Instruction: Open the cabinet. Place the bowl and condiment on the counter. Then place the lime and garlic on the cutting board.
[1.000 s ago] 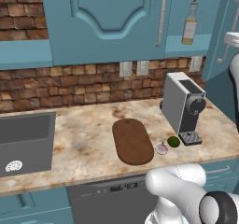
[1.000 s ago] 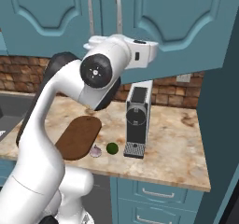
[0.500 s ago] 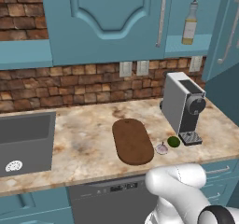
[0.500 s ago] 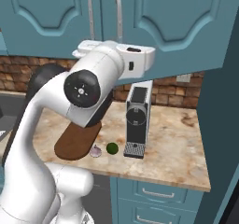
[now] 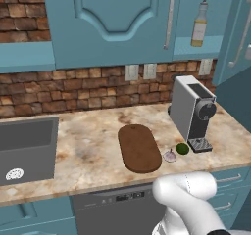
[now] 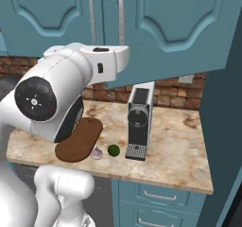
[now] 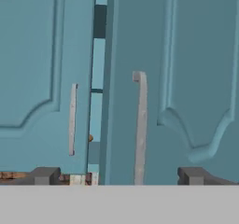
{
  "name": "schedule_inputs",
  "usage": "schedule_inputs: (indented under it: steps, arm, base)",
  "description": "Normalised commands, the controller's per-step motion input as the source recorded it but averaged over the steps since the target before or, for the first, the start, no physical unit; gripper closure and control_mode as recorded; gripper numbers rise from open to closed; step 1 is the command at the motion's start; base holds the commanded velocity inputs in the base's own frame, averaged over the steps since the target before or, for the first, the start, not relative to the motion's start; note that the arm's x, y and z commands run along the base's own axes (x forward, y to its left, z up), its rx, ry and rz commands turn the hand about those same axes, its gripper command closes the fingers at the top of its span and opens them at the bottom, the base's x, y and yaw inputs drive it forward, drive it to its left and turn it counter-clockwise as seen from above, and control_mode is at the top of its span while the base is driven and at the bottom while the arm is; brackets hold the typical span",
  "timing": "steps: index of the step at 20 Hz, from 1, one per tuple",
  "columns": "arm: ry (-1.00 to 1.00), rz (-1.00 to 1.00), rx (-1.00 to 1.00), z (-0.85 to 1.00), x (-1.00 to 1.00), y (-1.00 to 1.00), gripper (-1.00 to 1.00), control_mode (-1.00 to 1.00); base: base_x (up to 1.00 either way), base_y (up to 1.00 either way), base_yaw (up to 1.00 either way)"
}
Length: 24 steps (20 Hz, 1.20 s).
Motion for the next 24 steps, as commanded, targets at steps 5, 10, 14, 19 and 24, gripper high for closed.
schedule_inputs:
  steps: [5, 10, 14, 19, 24]
  arm:
    - [0.02, 0.03, -0.07, 0.00, -0.06, 0.64, -1.00, -1.00]
    - [0.04, 0.00, -0.05, 0.00, 0.00, 0.51, -1.00, -1.00]
    - [0.05, 0.00, -0.06, 0.00, 0.00, 0.43, -1.00, -1.00]
    - [0.08, 0.00, -0.08, 0.00, 0.06, 0.39, -1.00, -1.00]
    - [0.11, -0.01, -0.08, -0.03, 0.24, 0.30, -1.00, -1.00]
  base:
    - [0.00, 0.00, 0.00]
    - [0.00, 0.00, 0.00]
    - [0.00, 0.00, 0.00]
    - [0.00, 0.00, 0.00]
    - [0.00, 0.00, 0.00]
